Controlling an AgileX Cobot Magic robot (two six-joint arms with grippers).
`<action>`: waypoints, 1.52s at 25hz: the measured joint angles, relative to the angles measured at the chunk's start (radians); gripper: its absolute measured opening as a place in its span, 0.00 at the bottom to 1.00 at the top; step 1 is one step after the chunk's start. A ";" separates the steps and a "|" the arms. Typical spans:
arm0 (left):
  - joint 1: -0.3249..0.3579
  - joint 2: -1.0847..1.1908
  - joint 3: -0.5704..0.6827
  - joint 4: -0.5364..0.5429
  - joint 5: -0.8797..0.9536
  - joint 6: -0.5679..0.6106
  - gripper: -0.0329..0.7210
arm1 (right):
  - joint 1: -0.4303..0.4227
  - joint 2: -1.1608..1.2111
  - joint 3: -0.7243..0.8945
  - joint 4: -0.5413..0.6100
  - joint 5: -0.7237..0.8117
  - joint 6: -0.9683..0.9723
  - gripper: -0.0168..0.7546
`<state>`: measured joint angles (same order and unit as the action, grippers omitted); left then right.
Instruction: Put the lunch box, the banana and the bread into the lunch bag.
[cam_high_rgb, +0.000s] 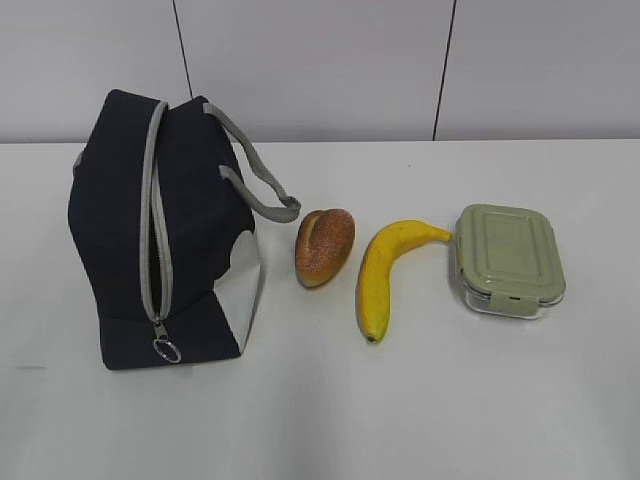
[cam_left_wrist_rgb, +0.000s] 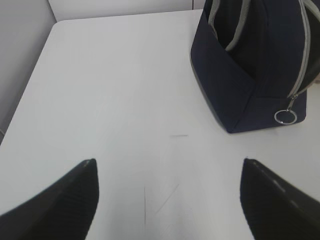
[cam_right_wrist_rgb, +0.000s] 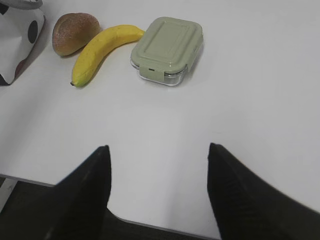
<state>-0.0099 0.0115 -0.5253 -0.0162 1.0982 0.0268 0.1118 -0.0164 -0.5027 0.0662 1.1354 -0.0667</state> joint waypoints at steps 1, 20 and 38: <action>0.000 0.000 0.000 0.000 0.000 0.000 0.91 | 0.000 0.000 0.000 0.000 0.000 0.000 0.64; 0.000 0.015 -0.035 -0.031 -0.002 0.000 0.79 | 0.000 0.000 0.000 0.000 0.000 0.000 0.64; -0.002 0.697 -0.495 -0.357 -0.086 0.000 0.72 | 0.000 0.000 0.000 0.000 0.000 0.000 0.64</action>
<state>-0.0122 0.7085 -1.0203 -0.3729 1.0121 0.0268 0.1118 -0.0164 -0.5027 0.0662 1.1354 -0.0667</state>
